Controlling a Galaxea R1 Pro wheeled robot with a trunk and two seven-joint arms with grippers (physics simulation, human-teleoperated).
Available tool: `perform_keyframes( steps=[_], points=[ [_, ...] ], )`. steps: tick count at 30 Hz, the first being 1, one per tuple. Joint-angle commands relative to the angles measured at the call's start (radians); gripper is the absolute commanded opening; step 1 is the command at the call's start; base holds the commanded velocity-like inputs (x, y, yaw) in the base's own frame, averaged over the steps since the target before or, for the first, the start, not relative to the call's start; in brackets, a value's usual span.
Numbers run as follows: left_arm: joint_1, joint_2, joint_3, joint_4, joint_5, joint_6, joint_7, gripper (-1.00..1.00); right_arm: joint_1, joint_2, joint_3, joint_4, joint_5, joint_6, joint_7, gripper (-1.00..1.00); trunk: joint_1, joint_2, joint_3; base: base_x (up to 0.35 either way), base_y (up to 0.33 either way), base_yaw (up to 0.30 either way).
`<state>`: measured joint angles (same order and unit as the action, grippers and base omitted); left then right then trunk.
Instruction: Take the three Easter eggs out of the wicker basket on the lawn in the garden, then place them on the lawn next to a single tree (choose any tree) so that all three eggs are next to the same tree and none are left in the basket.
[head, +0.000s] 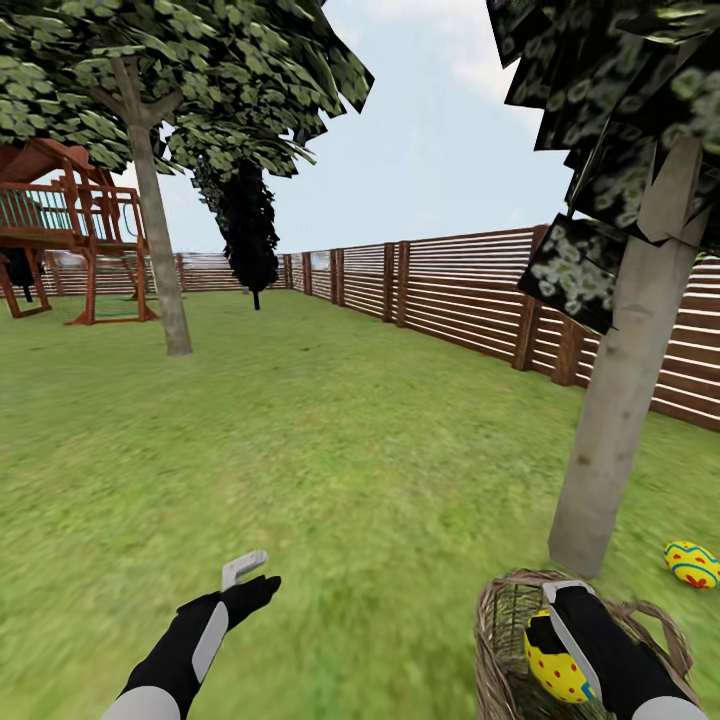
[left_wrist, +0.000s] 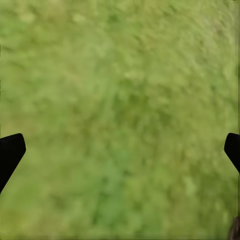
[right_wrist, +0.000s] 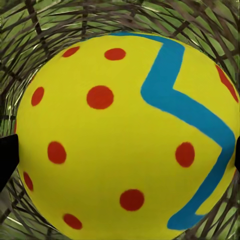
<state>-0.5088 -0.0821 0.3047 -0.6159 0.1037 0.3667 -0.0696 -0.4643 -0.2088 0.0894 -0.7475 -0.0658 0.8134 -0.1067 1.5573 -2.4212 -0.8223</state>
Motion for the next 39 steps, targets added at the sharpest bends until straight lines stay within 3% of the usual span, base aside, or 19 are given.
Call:
perform_keyframes(
  steps=[1, 11, 18, 26, 31, 39],
  points=[
    [-0.001, -0.002, 0.007, -0.001, 0.007, 0.008, -0.004, 1.0, -0.001, -0.001, 0.006, -0.001, -0.008, 0.004, -0.008, -1.0, -0.004, 0.007, 0.002, 0.0, 0.0, 0.0],
    [-0.001, -0.003, 0.007, -0.001, 0.007, 0.006, -0.005, 1.0, -0.001, -0.002, 0.006, -0.001, -0.009, 0.004, -0.006, -1.0, -0.042, 0.077, 0.034, -0.016, 0.029, -0.014],
    [-0.001, -0.01, 0.007, -0.001, 0.005, 0.006, -0.006, 1.0, -0.001, -0.003, 0.005, -0.001, -0.009, 0.004, -0.004, -1.0, -0.069, 0.126, 0.062, -0.005, 0.202, -0.222],
    [0.0, -0.01, 0.006, 0.001, 0.004, 0.007, -0.004, 1.0, -0.001, -0.004, 0.004, -0.001, -0.009, 0.005, -0.005, -1.0, -0.1, 0.182, 0.087, 0.06, 0.303, -0.021],
    [-0.001, -0.01, 0.008, 0.001, 0.007, 0.006, 0.0, 1.0, -0.001, -0.009, 0.003, -0.001, -0.009, 0.004, -0.006, -1.0, -0.119, 0.217, 0.103, 0.011, 0.033, -0.029],
    [0.0, -0.011, 0.007, 0.001, 0.007, 0.007, -0.002, 1.0, -0.001, -0.011, -0.032, -0.001, -0.009, 0.004, -0.004, -1.0, -0.15, 0.273, 0.133, 0.0, 0.006, -0.263]
  ],
)
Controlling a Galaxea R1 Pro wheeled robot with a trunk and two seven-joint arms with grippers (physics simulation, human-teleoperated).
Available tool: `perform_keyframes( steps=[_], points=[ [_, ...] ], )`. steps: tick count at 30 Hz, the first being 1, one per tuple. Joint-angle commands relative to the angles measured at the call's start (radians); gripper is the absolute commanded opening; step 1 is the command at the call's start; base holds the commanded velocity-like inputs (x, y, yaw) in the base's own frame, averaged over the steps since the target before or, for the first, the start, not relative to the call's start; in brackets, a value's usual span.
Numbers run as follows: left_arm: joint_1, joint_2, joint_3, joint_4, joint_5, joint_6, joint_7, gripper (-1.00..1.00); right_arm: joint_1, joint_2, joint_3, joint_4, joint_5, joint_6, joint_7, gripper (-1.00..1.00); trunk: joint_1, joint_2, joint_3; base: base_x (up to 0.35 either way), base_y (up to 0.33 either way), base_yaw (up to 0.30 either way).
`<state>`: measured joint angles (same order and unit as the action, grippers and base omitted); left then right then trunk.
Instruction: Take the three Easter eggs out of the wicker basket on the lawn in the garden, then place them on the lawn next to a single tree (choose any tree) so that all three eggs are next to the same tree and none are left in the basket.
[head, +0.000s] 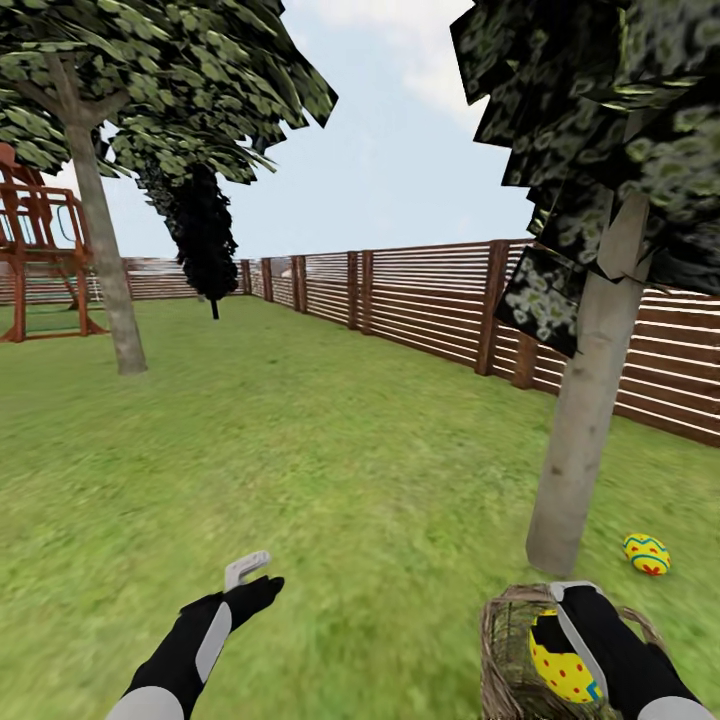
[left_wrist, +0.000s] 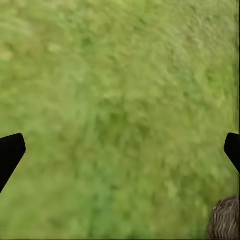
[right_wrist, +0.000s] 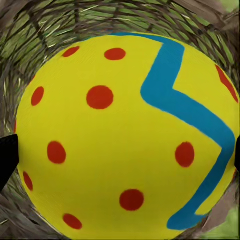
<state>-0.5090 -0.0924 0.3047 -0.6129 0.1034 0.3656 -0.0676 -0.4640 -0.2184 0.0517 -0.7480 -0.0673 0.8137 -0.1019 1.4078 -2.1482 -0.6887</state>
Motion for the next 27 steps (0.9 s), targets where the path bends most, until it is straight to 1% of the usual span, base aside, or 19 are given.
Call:
perform_keyframes(
  steps=[1, 8, 15, 21, 24, 27],
  points=[
    [0.0, -0.001, 0.007, -0.002, 0.006, 0.007, -0.005, 1.0, -0.001, 0.0, 0.005, -0.001, -0.007, 0.004, -0.009, -1.0, -0.004, 0.007, 0.003, 0.056, 0.191, -0.193],
    [0.0, -0.006, 0.006, -0.002, 0.003, 0.008, -0.006, 1.0, -0.001, 0.001, 0.005, -0.001, -0.006, 0.004, -0.011, -1.0, -0.031, 0.056, 0.026, 0.13, 0.272, -0.055],
    [0.0, -0.007, 0.007, -0.001, 0.003, 0.008, -0.006, 1.0, -0.001, 0.0, 0.005, 0.0, -0.006, 0.005, -0.011, -1.0, -0.058, 0.105, 0.055, 0.121, 0.137, -0.198],
    [0.0, -0.007, 0.007, -0.001, 0.002, 0.007, -0.006, 1.0, -0.001, -0.001, 0.004, 0.0, -0.006, 0.005, -0.012, -1.0, -0.081, 0.147, 0.078, 0.015, 0.314, -0.128],
    [0.0, -0.007, 0.006, -0.002, 0.002, 0.007, -0.006, 1.0, -0.001, -0.001, -0.018, 0.0, -0.006, 0.006, -0.012, -1.0, -0.092, 0.168, 0.089, 0.0, 0.334, -0.12],
    [0.0, -0.007, 0.006, -0.001, 0.002, 0.008, -0.006, 1.0, -0.001, -0.001, -0.025, -0.001, -0.006, 0.007, -0.012, -1.0, -0.104, 0.189, 0.1, 0.0, 0.335, -0.113]
  ],
)
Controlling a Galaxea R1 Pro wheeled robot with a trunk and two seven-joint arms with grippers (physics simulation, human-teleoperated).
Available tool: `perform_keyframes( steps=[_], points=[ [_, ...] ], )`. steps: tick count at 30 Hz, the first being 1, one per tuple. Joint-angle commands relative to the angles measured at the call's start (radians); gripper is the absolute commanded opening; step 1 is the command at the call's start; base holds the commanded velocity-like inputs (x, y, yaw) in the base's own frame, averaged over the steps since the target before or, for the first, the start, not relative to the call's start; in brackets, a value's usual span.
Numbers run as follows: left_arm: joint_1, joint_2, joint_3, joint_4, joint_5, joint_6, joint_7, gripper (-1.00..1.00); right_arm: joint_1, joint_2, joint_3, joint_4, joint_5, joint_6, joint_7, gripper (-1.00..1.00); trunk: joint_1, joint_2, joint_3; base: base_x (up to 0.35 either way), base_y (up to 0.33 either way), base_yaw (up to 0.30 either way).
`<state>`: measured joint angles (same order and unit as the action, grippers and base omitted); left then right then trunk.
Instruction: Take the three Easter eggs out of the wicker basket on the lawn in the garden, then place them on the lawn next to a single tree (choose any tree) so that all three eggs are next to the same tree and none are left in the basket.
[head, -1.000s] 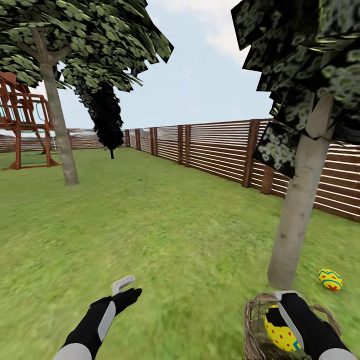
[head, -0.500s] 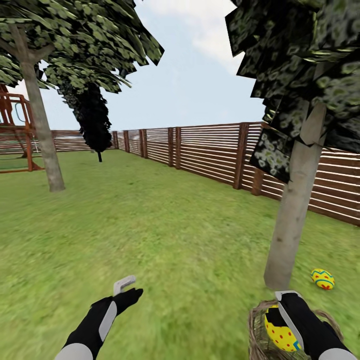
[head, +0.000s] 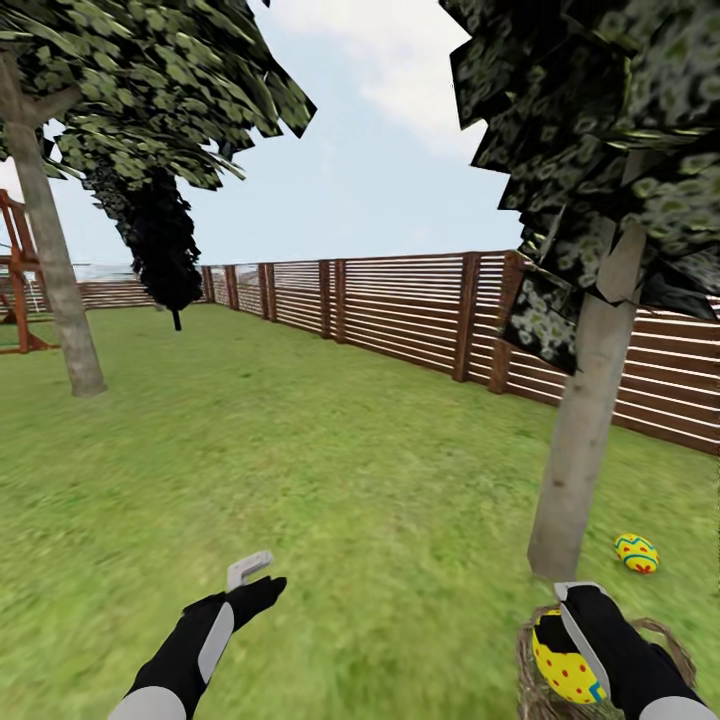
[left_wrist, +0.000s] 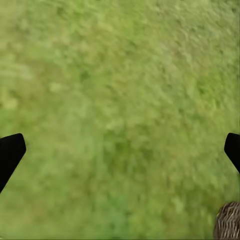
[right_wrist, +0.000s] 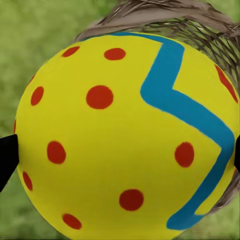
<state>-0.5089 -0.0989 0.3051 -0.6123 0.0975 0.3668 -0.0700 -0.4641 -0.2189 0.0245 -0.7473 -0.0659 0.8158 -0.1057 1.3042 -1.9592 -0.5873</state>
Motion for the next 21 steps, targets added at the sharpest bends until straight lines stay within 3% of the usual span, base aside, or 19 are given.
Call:
perform_keyframes(
  steps=[1, 7, 16, 21],
  points=[
    [0.0, -0.002, 0.006, -0.001, 0.008, 0.007, -0.004, 1.0, -0.001, 0.0, 0.002, -0.001, -0.008, 0.005, -0.008, -1.0, -0.004, 0.007, 0.003, 0.0, 0.335, -0.102],
    [0.0, -0.002, 0.006, -0.001, 0.008, 0.007, -0.004, 1.0, -0.001, -0.002, 0.001, -0.001, -0.006, 0.004, -0.008, -1.0, -0.027, 0.049, 0.023, 0.041, 0.33, -0.068],
    [0.0, -0.001, 0.006, -0.001, 0.008, 0.008, -0.004, 1.0, -0.001, 0.003, 0.002, -0.001, -0.005, 0.003, -0.008, -1.0, -0.062, 0.112, 0.051, 0.255, 0.242, -0.002],
    [0.0, -0.001, 0.006, 0.007, 0.008, 0.008, -0.003, 1.0, -0.001, 0.0, 0.001, -0.001, -0.009, 0.005, -0.003, -1.0, -0.081, 0.147, 0.07, 0.084, 0.313, -0.227]
  ],
)
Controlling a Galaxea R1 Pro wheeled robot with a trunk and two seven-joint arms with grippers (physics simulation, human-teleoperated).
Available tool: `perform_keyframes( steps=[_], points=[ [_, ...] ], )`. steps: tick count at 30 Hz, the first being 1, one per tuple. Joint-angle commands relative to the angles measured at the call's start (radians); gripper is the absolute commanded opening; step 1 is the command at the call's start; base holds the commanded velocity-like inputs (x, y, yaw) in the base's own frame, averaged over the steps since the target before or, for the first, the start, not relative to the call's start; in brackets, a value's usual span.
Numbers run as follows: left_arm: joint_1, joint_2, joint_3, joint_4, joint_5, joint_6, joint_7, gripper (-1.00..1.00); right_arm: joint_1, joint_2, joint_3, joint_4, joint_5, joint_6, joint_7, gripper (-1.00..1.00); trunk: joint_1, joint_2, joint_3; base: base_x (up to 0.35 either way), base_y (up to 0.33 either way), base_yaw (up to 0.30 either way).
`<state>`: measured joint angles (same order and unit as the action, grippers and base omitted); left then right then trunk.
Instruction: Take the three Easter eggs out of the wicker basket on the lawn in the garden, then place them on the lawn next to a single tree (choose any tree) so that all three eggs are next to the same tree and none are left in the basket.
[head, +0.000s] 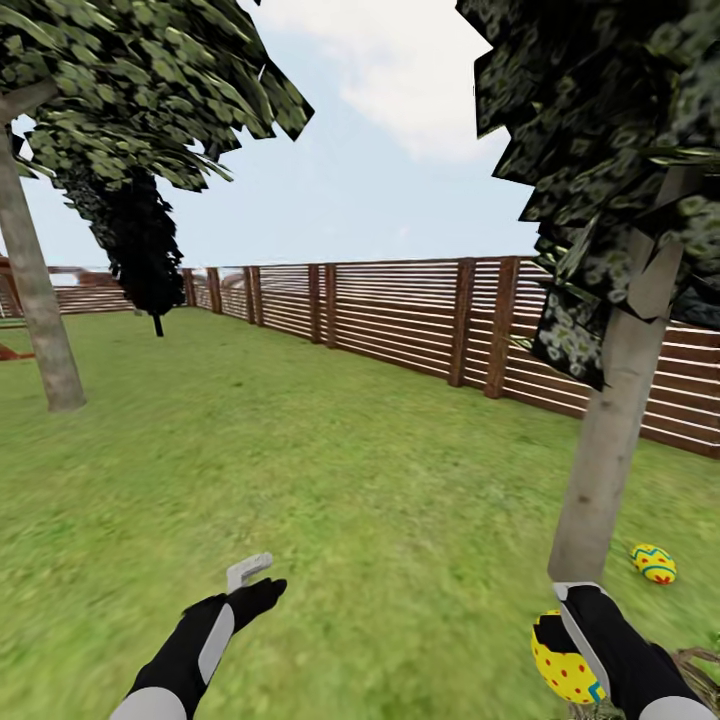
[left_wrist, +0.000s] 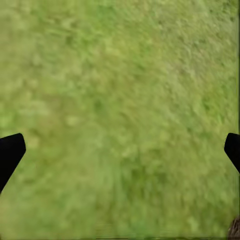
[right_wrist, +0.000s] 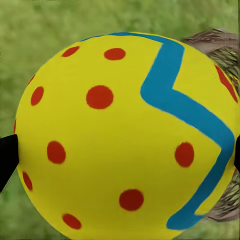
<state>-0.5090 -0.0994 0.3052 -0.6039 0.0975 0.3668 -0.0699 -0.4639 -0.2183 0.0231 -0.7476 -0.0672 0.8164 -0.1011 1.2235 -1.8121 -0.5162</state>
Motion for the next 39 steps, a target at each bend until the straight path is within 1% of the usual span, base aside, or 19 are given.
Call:
perform_keyframes(
  steps=[1, 12, 15, 17, 19, 20, 24, 27, 34, 37, 39],
  points=[
    [0.0, -0.001, 0.005, 0.009, 0.009, 0.007, -0.004, 1.0, -0.001, 0.0, 0.003, -0.001, -0.008, 0.004, -0.008, -1.0, -0.004, 0.007, 0.003, 0.091, 0.321, -0.274],
    [0.0, 0.0, 0.005, 0.023, 0.01, 0.006, -0.004, 1.0, -0.001, 0.0, 0.003, -0.001, -0.008, 0.006, -0.008, -1.0, -0.004, 0.007, 0.011, 0.018, 0.336, -0.273],
    [0.0, 0.006, 0.007, 0.019, 0.009, 0.007, -0.002, 1.0, -0.001, 0.003, 0.003, -0.001, -0.007, 0.006, -0.008, -1.0, -0.004, 0.007, 0.012, 0.082, 0.334, -0.062],
    [0.0, 0.016, 0.012, 0.009, 0.008, 0.008, 0.001, 1.0, -0.001, 0.007, 0.003, -0.001, -0.006, 0.005, -0.008, -1.0, -0.004, 0.007, 0.012, 0.212, 0.241, -0.008],
    [0.0, 0.03, 0.013, 0.001, 0.008, 0.009, 0.003, 1.0, -0.001, 0.01, 0.003, -0.001, -0.005, 0.004, -0.008, -1.0, -0.004, 0.007, 0.012, 0.303, 0.085, -0.002],
    [0.0, 0.033, 0.012, 0.0, 0.008, 0.009, 0.004, 1.0, -0.001, 0.011, 0.004, -0.001, -0.005, 0.004, -0.008, -1.0, -0.004, 0.007, 0.012, 0.33, 0.02, 0.0],
    [0.0, 0.036, 0.009, 0.0, 0.007, 0.01, 0.005, 1.0, -0.001, 0.013, 0.005, -0.001, -0.005, 0.003, -0.008, -1.0, -0.004, 0.007, 0.012, 0.336, 0.003, 0.0],
    [0.0, 0.047, 0.012, 0.0, 0.007, 0.011, 0.005, 1.0, -0.001, 0.014, 0.005, -0.001, -0.004, 0.003, -0.008, -1.0, -0.004, 0.007, 0.012, 0.338, 0.0, 0.0],
    [0.0, 0.05, 0.014, 0.0, 0.007, 0.017, 0.001, 1.0, 0.0, 0.014, 0.005, 0.0, -0.005, 0.003, -0.007, -1.0, -0.004, 0.007, 0.012, 0.338, 0.01, 0.0],
    [0.0, 0.073, 0.018, 0.0, 0.009, 0.021, 0.001, 1.0, -0.001, 0.014, 0.005, -0.001, -0.005, 0.003, -0.007, -1.0, -0.004, 0.007, 0.012, 0.338, 0.115, 0.0],
    [0.0, 0.078, 0.018, 0.003, 0.011, 0.022, 0.001, 1.0, -0.001, 0.014, 0.005, -0.001, -0.005, 0.003, -0.007, -1.0, -0.004, 0.007, 0.012, 0.327, 0.164, 0.0]
  ],
)
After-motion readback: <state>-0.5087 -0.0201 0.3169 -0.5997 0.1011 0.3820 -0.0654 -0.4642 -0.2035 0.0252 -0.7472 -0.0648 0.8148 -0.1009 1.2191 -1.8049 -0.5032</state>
